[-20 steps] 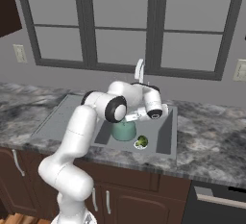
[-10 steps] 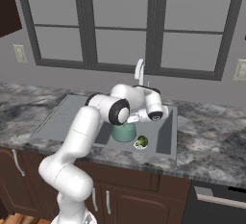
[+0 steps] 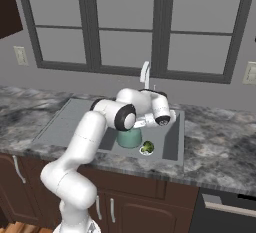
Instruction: Open the cabinet, pick the kettle from the cabinet, and place it in the sink.
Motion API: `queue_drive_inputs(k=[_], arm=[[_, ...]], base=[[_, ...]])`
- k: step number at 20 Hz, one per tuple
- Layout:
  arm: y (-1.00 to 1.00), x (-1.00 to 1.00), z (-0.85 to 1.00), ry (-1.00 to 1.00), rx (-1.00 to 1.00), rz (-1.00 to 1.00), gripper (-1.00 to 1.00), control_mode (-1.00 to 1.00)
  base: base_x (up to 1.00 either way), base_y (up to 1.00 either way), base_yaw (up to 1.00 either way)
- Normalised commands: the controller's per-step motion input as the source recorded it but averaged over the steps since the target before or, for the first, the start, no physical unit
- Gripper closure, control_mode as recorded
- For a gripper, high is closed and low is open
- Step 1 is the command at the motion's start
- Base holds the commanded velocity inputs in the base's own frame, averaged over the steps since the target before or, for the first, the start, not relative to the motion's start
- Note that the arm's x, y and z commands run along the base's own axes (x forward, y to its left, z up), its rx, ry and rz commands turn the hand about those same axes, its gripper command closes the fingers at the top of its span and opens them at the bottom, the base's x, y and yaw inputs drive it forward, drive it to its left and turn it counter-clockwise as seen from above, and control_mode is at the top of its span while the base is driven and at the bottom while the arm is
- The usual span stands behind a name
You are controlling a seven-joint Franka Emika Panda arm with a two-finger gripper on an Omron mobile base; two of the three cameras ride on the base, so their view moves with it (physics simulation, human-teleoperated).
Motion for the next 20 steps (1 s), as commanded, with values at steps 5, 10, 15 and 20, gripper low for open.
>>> queue_drive_inputs(k=[5,10,15,20], arm=[[-0.07,-0.04,-0.27,0.0,0.0,0.01,1.0,-1.0],[-0.03,-0.03,-0.28,0.0,0.0,0.0,-1.0,-1.0],[-0.01,-0.01,-0.15,-0.02,0.0,0.0,-1.0,-1.0],[-0.07,-0.02,0.0,-0.01,0.0,0.0,-1.0,-1.0]], base=[[0.0,0.0,0.0],[0.0,0.0,0.0],[0.0,0.0,0.0],[0.0,0.0,0.0]])
